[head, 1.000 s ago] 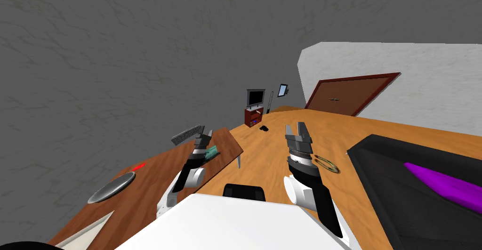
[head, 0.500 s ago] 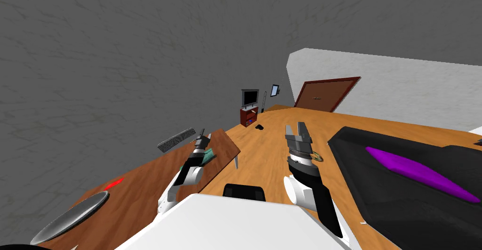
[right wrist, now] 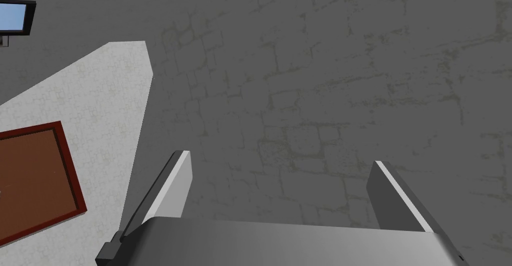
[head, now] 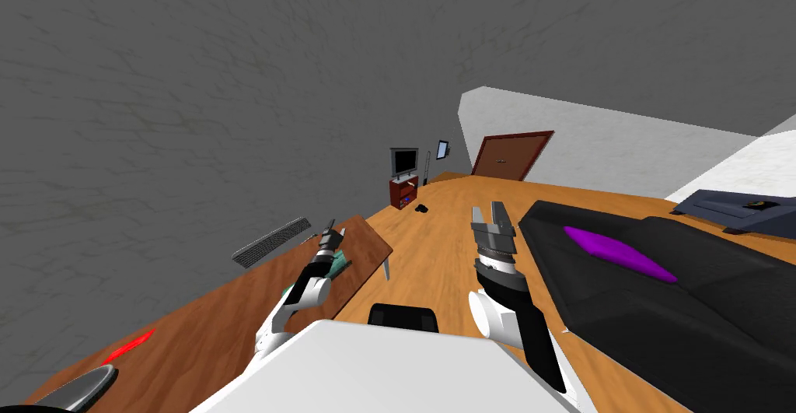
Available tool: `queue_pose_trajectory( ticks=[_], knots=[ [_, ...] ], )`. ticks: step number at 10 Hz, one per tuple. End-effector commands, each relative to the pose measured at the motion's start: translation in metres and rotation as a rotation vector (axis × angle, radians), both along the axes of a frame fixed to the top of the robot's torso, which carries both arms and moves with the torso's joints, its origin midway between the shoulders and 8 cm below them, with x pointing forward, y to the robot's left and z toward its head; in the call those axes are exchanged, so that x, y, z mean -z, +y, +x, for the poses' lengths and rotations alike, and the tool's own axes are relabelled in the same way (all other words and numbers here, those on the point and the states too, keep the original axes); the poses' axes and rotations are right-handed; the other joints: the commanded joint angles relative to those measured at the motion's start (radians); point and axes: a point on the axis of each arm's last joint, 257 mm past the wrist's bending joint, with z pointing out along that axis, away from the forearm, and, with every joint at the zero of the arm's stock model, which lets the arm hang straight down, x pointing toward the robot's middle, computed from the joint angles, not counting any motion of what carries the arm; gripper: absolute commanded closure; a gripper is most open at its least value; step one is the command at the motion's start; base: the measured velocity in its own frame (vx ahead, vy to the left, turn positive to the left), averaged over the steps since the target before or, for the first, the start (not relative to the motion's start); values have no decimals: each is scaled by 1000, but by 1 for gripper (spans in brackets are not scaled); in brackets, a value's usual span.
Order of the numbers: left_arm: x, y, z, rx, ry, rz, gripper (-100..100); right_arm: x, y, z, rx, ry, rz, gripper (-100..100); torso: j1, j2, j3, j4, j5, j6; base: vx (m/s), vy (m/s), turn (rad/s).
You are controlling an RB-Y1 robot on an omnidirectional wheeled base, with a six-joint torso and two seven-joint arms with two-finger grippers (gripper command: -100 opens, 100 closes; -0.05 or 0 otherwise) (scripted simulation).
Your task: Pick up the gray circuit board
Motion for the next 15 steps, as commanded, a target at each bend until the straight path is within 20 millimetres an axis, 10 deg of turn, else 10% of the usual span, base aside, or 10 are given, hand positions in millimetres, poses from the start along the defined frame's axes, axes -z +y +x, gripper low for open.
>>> queue_pose_trajectory(
  ticks=[1,15],
  knots=[
    [11,3,4,-7,23,-8,-100,0,0,0,0,0,0,0,0,0,0,0,0,0,-2,12,12],
    [181,104,-27,-192,423,-291,-100,0,0,0,0,0,0,0,0,0,0,0,0,0,-11,25,-164]
  ],
)
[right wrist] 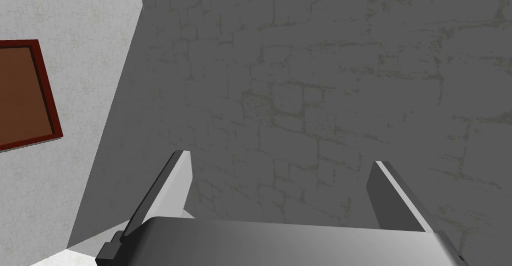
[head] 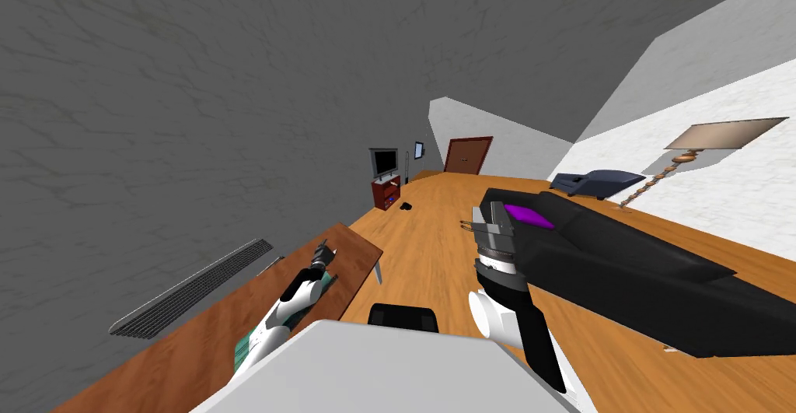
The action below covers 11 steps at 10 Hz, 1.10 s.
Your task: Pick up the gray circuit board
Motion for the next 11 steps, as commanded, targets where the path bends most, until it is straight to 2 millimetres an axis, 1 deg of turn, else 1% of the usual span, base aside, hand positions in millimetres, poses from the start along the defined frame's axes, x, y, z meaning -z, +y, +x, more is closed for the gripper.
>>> queue_pose_trajectory(
  ticks=[1,2,3,4,5,6,7,8,9,10,11],
  knots=[
    [21,12,-8,-29,51,-51,-100,0,0,0,0,0,0,0,0,0,0,0,0,0,-27,37,-275],
    [34,15,-16,-40,78,-59,-100,0,0,0,0,0,0,0,1,1,0,0,0,0,-22,40,-99],
    [51,25,-24,-67,120,-104,-100,0,0,0,0,0,0,0,1,0,0,0,0,-1,-32,41,-198],
    [63,27,-32,-77,148,-113,-100,0,0,0,0,0,0,0,1,1,1,0,0,0,-27,36,-107],
    [75,35,-38,-101,179,-154,-100,0,0,0,0,0,0,0,1,1,1,0,0,-1,-27,36,-180],
    [88,36,-47,-111,210,-165,-100,0,0,0,0,0,0,0,1,1,0,0,0,0,-24,33,-109],
    [106,43,-60,-141,257,-213,-100,0,0,0,0,0,0,0,1,0,0,0,0,0,-31,33,-194],
    [111,43,-64,-145,272,-219,-100,0,0,0,0,0,0,0,1,1,0,0,0,0,-29,35,-105],
    [125,47,-75,-169,314,-266,-100,0,0,0,0,0,0,0,1,1,1,0,0,-1,-50,44,-199],
    [133,48,-82,-179,332,-272,-100,0,0,0,0,0,0,0,1,2,1,0,0,0,-40,39,-99],
    [150,53,-98,-211,377,-318,-100,0,0,0,0,0,0,0,1,1,1,0,0,-1,-40,34,-199]
  ],
)
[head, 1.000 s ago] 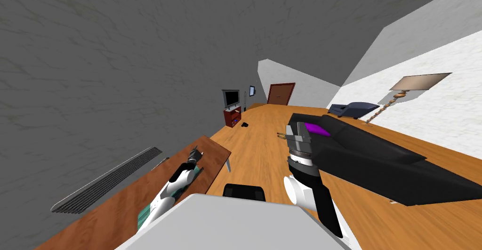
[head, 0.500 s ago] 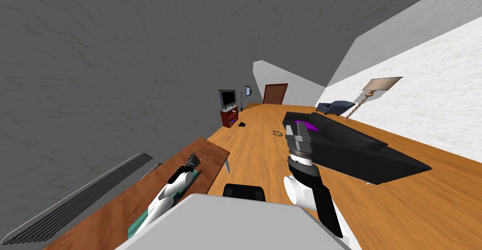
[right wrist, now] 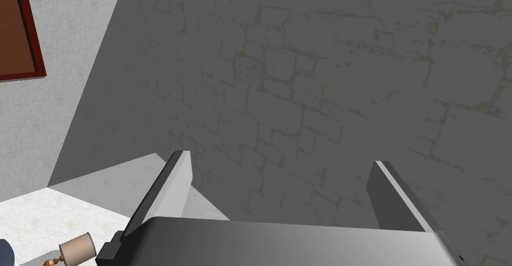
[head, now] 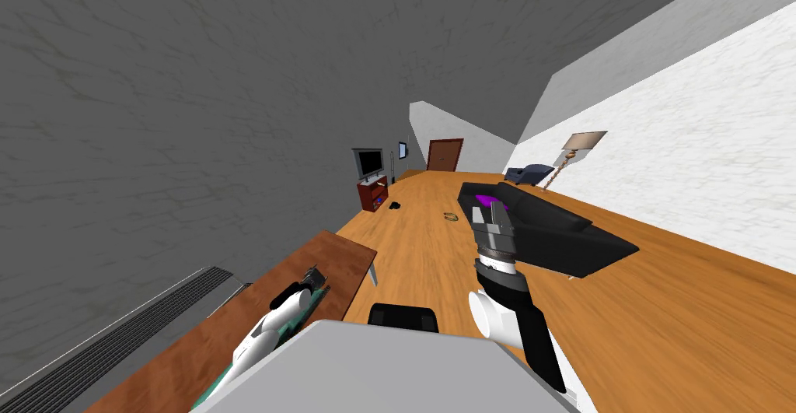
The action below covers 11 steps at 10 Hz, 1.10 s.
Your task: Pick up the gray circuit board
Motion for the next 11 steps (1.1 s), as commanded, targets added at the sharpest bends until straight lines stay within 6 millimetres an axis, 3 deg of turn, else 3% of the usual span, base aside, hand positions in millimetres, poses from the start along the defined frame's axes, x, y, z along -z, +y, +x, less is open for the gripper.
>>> queue_pose_trajectory(
  ticks=[1,6,7,8,10,11],
  knots=[
    [12,-1,-15,-17,40,-35,-100,0,0,0,0,0,0,0,0,0,0,0,0,0,-31,33,-79],
    [59,0,-70,-108,195,-186,-100,0,0,0,0,0,0,0,0,0,0,0,0,-1,-41,39,-115],
    [62,-1,-74,-111,204,-191,-100,0,0,0,0,0,0,0,0,0,0,0,0,0,-44,34,-64],
    [74,-3,-91,-139,249,-237,-100,0,0,0,0,0,0,0,0,0,0,0,0,-1,-48,33,-128],
    [75,-3,-93,-141,255,-240,-100,0,0,0,0,0,0,0,0,0,0,0,0,-1,-32,24,-28],
    [86,-5,-111,-169,299,-285,-100,0,0,0,0,0,0,0,-1,-1,-1,0,0,-1,-28,24,-117]
  ],
)
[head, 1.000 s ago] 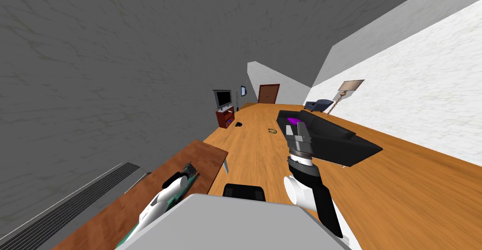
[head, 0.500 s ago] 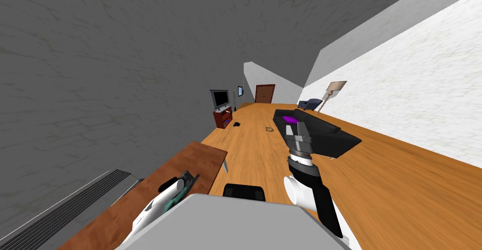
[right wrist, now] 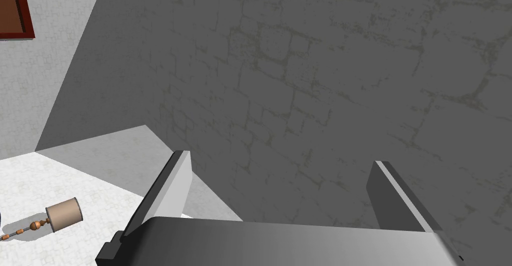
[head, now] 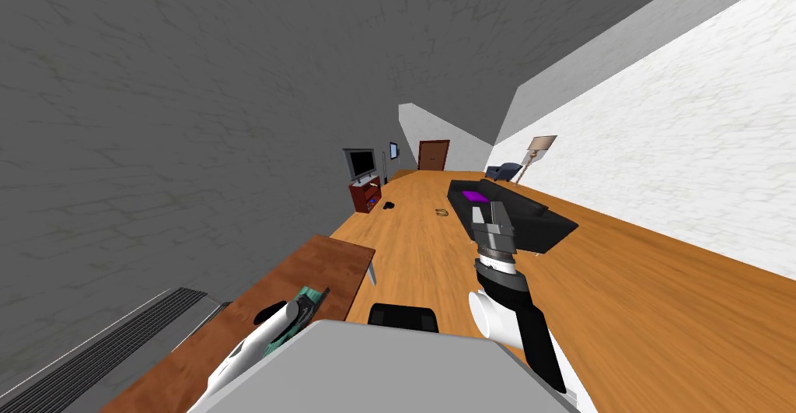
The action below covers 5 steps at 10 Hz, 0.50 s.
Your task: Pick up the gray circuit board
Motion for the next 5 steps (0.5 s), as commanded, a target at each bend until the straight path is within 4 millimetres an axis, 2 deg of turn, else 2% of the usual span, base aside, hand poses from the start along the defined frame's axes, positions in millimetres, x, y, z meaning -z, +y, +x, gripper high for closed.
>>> queue_pose_trajectory(
  ticks=[1,2,3,4,5],
  knots=[
    [5,-4,-9,-13,26,-27,-100,0,0,0,0,0,0,0,0,0,0,0,0,0,-33,30,-75],
    [14,-7,-27,-40,70,-70,-100,0,0,0,0,0,0,0,0,0,0,0,0,0,-51,39,-108],
    [14,-7,-27,-40,71,-71,-100,0,0,0,0,0,0,0,1,1,1,0,0,0,-44,34,-49],
    [21,-11,-44,-66,112,-114,-100,0,0,0,0,0,0,0,1,1,1,0,0,0,-45,30,-90],
    [21,-11,-44,-66,112,-114,-100,0,0,0,0,0,0,0,1,1,1,0,0,0,-43,30,-51]
  ],
)
